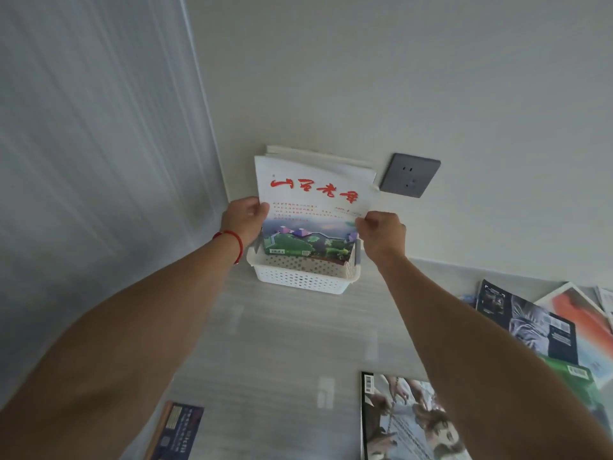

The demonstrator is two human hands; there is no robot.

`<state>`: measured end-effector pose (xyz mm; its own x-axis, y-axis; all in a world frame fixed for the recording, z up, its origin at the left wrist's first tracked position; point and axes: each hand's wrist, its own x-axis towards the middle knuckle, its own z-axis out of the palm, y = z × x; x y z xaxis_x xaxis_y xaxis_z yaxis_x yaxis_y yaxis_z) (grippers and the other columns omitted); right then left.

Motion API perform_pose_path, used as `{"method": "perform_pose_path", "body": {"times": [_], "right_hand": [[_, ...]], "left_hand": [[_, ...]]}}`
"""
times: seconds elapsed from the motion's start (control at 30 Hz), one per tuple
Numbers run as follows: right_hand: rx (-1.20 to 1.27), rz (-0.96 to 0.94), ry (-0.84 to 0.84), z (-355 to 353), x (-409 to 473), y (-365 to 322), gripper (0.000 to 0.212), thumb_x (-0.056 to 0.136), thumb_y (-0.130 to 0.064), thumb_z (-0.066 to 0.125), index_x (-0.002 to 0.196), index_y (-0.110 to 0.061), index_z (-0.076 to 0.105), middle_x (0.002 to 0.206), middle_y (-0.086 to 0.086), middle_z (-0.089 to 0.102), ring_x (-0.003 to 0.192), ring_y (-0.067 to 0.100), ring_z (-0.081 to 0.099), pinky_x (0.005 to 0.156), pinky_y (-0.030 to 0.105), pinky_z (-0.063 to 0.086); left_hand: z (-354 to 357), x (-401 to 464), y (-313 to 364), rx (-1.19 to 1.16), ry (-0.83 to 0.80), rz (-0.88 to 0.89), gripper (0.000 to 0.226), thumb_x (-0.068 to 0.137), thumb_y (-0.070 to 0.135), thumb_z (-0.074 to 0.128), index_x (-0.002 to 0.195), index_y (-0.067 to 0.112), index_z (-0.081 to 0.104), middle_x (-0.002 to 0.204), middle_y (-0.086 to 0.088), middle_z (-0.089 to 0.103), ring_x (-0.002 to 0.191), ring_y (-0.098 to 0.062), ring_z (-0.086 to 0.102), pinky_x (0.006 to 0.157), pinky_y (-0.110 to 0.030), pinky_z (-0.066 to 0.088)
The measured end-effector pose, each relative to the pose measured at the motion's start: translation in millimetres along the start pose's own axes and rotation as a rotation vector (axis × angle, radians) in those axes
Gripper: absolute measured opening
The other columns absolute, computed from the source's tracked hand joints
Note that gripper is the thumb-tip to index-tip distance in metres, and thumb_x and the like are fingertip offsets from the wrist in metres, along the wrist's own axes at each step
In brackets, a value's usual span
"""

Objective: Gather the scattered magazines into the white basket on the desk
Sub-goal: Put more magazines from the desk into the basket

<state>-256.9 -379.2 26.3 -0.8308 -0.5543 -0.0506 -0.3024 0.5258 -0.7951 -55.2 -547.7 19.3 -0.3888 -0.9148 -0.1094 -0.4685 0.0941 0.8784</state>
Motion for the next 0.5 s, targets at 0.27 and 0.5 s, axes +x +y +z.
{"method": "perform_pose_path", "body": {"times": [0.27, 0.5], "right_hand": [[0.018, 0.022, -0.069, 21, 12, 19, 0.022, 0.092, -0.015, 0.056, 0.078, -0.015, 0.073, 0.069, -0.003, 0.065, 0.062, 0.016, 0.056, 0.052, 0.022, 0.041], [0.087, 0.042, -0.184, 11, -4, 16, 0.03, 0.095, -0.008, 0.053, 0.122, -0.017, 0.062, 0.13, 0.005, 0.066, 0.113, 0.029, 0.061, 0.081, 0.027, 0.051]], "left_hand": [[17, 13, 1, 0.107, 0.104, -0.073, 0.028, 0.098, 0.028, 0.057, 0.104, 0.007, 0.073, 0.105, -0.018, 0.077, 0.101, -0.035, 0.072, 0.093, -0.043, 0.058], [21, -3, 5, 0.236, 0.021, -0.163, 0.018, 0.093, -0.002, 0.048, 0.093, -0.006, 0.066, 0.107, -0.03, 0.07, 0.107, -0.046, 0.067, 0.068, -0.036, 0.044]]}}
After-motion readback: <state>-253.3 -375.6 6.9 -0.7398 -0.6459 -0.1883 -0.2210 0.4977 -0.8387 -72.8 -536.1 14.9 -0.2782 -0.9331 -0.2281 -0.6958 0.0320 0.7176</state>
